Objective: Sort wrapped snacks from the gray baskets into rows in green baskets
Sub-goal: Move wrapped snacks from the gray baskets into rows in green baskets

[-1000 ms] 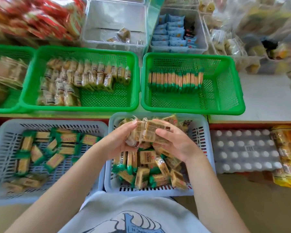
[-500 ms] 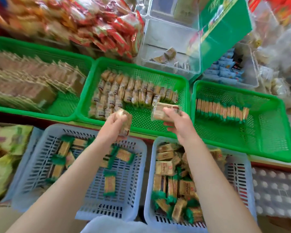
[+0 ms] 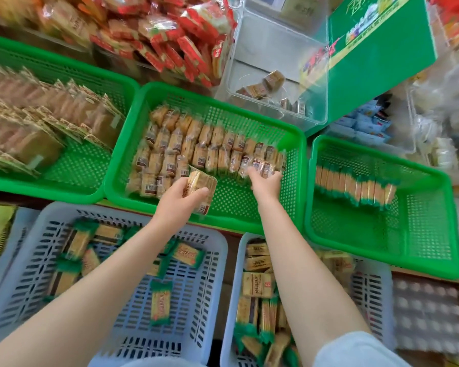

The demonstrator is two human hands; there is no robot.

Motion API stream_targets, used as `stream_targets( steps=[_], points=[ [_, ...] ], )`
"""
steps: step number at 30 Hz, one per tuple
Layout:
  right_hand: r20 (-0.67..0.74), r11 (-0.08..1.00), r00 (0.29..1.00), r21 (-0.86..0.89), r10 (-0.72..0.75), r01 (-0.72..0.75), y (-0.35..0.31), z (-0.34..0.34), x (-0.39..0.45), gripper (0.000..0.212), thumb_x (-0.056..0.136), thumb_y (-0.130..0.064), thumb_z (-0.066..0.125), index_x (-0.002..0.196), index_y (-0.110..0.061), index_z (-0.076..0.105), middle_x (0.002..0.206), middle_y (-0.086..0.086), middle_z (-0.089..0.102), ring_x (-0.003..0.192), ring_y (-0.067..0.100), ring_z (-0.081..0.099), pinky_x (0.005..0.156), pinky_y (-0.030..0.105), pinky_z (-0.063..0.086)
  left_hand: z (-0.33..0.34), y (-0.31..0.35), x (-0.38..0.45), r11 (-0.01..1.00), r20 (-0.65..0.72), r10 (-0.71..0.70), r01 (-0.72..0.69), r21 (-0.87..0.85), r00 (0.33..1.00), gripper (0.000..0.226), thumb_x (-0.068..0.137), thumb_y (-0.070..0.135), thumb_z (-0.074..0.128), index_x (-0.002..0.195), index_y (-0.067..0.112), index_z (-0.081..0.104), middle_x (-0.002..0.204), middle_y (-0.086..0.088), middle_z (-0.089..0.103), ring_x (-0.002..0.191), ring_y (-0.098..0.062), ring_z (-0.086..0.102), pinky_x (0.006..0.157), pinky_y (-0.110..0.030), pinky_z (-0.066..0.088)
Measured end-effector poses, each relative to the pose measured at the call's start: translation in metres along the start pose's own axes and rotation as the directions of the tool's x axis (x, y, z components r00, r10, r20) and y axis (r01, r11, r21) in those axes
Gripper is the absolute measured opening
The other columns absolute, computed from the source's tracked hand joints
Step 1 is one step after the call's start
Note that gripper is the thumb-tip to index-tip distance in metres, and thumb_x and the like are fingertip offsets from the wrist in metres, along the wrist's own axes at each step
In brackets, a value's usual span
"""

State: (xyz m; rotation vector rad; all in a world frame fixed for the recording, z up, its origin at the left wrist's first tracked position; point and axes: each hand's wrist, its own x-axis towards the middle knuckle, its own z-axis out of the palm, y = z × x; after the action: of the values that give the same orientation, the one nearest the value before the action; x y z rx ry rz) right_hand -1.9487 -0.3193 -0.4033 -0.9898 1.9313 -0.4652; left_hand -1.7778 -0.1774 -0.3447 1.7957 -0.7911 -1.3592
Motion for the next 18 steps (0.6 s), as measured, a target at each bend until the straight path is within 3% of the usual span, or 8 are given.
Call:
stream_targets(
  steps=[4, 8, 10, 14, 18],
  points=[
    [-0.012, 0.995, 0.997, 0.059, 0.08, -0.08, 0.02, 0.006, 0.008, 0.072, 0.096, -0.041, 0.062, 0.155, -0.021, 0.025, 0.153, 0.01, 0.038, 0.125, 0.034, 0.055, 0.103, 0.049, 0.049, -0.005, -0.001, 0.002, 1.0, 0.046, -0.002, 0.003, -0.011, 0.999, 0.019, 0.098, 0.035, 0.061, 0.115, 0.028, 0.06, 0.107, 0.002, 0.069, 0.094, -0.015, 0.065, 0.072, -0.025, 0.05],
    [0.071, 0.977, 0.989, 0.163, 0.126, -0.136, 0.012, 0.013, 0.022, 0.076, 0.097, -0.039, 0.061, 0.157, -0.032, 0.014, 0.162, 0.006, 0.027, 0.126, 0.034, 0.056, 0.101, 0.052, 0.051, -0.002, -0.002, 0.002, 1.0, 0.065, 0.002, -0.002, -0.009, 0.998, 0.006, 0.098, 0.035, 0.061, 0.104, 0.035, 0.06, 0.105, -0.001, 0.069, 0.097, -0.022, 0.066, 0.084, -0.039, 0.055],
    [0.065, 0.98, 0.991, 0.157, 0.116, -0.125, 0.004, 0.015, 0.029, 0.076, 0.098, -0.037, 0.059, 0.157, -0.028, 0.012, 0.161, 0.007, 0.028, 0.125, 0.033, 0.057, 0.101, 0.051, 0.052, -0.002, -0.004, 0.001, 1.0, 0.077, -0.002, 0.002, 0.004, 0.997, 0.006, 0.098, 0.035, 0.061, 0.104, 0.036, 0.06, 0.104, 0.0, 0.069, 0.096, -0.021, 0.066, 0.084, -0.039, 0.055],
    [0.083, 0.991, 0.988, 0.019, 0.127, -0.129, -0.003, 0.005, 0.024, 0.086, 0.098, -0.046, 0.057, 0.159, -0.018, 0.004, 0.156, 0.009, 0.037, 0.111, 0.032, 0.065, 0.091, 0.049, 0.058, 0.0, 0.0, 0.001, 1.0, 0.108, -0.027, 0.025, 0.017, 0.994, 0.014, 0.099, 0.036, 0.059, 0.11, 0.028, 0.061, 0.101, 0.001, 0.067, 0.085, -0.012, 0.062, 0.067, -0.023, 0.046],
    [0.127, 0.992, 0.984, -0.041, 0.126, -0.122, -0.009, -0.022, -0.005, 0.093, 0.098, -0.044, 0.058, 0.159, -0.015, -0.006, 0.144, 0.018, 0.051, 0.077, 0.028, 0.074, 0.062, 0.037, 0.063, 0.0, 0.005, 0.004, 0.998, 0.103, -0.055, 0.058, -0.027, 0.993, 0.023, 0.099, 0.037, 0.059, 0.118, 0.025, 0.062, 0.105, 0.005, 0.068, 0.089, -0.008, 0.063, 0.066, -0.02, 0.042]
  ],
)
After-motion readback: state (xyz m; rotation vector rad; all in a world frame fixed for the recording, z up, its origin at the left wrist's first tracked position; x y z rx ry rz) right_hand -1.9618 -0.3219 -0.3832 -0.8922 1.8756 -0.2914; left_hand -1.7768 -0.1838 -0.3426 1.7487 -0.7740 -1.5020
